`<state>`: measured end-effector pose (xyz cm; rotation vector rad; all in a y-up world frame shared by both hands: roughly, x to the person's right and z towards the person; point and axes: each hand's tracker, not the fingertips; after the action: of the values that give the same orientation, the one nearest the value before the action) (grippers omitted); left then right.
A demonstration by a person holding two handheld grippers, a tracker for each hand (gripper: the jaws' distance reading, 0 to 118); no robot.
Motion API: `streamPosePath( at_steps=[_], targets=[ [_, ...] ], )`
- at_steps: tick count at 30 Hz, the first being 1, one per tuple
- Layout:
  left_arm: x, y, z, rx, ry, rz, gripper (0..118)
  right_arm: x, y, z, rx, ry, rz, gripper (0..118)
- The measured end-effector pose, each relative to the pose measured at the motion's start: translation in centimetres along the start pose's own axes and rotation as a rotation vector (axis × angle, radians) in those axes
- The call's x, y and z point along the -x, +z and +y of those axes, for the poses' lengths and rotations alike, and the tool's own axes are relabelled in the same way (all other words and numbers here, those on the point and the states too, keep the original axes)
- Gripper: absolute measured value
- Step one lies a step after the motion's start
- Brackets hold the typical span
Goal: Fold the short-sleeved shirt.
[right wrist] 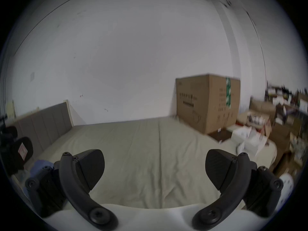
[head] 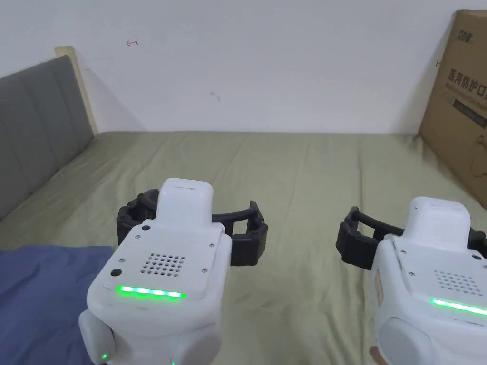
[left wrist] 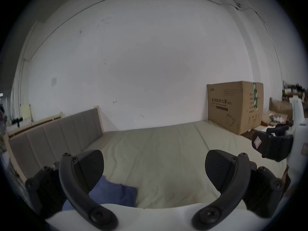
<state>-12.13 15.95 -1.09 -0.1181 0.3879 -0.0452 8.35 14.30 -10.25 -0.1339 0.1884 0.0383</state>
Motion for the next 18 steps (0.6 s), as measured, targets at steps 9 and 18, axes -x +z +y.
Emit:
streamPosePath(
  at_steps=[9, 18],
  targets=[
    [-0.1, 0.1, 1.2, 0.002, -0.054, 0.062, 118, 1.5, 0.1, 0.4, -0.003, 0.06, 0.023, 115],
    [-0.1, 0.6, -0.2, 0.002, -0.056, 0.135, 1, 0.0, -0.7, 0.2, 0.038, -0.019, 0.081, 5]
  ],
)
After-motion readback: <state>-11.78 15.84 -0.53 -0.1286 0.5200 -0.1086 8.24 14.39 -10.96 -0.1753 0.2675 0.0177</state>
